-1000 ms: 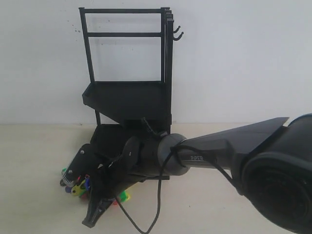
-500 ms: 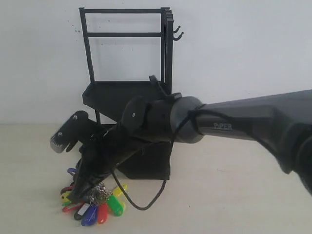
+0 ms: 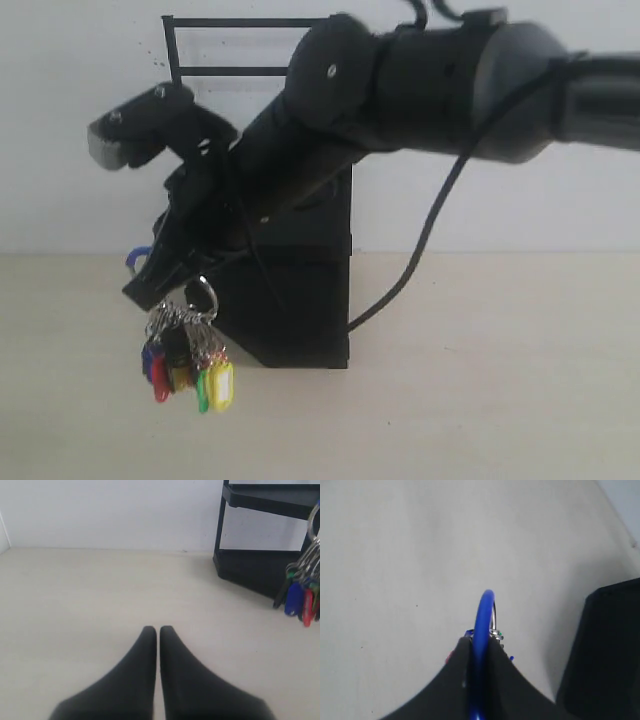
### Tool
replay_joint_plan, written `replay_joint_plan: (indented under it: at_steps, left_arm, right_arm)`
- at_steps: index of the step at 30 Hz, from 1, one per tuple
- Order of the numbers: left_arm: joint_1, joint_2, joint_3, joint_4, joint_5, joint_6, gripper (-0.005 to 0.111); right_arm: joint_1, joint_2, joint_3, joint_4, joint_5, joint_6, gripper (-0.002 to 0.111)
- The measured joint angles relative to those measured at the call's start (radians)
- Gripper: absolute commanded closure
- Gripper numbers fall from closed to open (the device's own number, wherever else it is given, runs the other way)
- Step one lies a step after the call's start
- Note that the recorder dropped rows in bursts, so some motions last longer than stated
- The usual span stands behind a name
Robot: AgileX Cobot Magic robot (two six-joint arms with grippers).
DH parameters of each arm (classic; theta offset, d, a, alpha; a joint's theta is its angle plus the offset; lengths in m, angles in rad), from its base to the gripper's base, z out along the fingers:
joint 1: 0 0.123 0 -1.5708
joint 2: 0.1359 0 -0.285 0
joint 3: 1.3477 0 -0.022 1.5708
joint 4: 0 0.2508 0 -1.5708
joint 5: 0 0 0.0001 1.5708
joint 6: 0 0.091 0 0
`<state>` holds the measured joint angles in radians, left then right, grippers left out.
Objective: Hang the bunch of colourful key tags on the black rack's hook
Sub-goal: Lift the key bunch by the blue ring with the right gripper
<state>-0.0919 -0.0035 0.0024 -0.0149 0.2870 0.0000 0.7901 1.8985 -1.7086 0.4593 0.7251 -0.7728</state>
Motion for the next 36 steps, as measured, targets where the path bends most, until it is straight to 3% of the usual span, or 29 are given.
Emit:
replay_joint_plan:
  at_steps: [6, 10, 12, 15, 19, 24, 27, 31, 36]
  left_arm:
    - [0.0, 0.0, 0.0, 0.0, 0.0, 0.0, 0.102]
    - [0.0, 0.0, 0.0, 0.0, 0.0, 0.0, 0.102]
    - [0.0, 0.0, 0.0, 0.0, 0.0, 0.0, 0.102]
    - [0.0, 0.0, 0.0, 0.0, 0.0, 0.0, 0.102]
    - [0.0, 0.0, 0.0, 0.0, 0.0, 0.0, 0.102]
    - [0.0, 0.0, 0.0, 0.0, 0.0, 0.0, 0.102]
    - [0.0, 0.0, 0.0, 0.0, 0.0, 0.0, 0.102]
    - [0.0, 0.0, 0.0, 0.0, 0.0, 0.0, 0.102]
    - [0.0, 0.0, 0.0, 0.0, 0.0, 0.0, 0.102]
  right_arm:
    - [0.0, -0.138, 0.002, -0.103, 0.105, 0.169, 0.109]
    - [0.031, -0.173, 0.002, -0.006, 0.312, 0.039, 0.109]
    - [0.053, -0.186, 0.006, -0.09, 0.336, 0.11, 0.109]
    - [0.058, -0.2, 0.006, -0.307, 0.269, 0.391, 0.109]
    - [0.073, -0.211, 0.006, -0.334, 0.303, 0.273, 0.109]
    - [0.088, -0.214, 0.006, -0.58, 0.266, 0.567, 0.109]
    - [0.087, -0.217, 0.006, -0.543, 0.306, 0.43, 0.109]
    - [0.108, -0.217, 0.006, -0.659, 0.281, 0.6, 0.109]
    - [0.114, -0.218, 0.006, -0.557, 0.335, 0.449, 0.109]
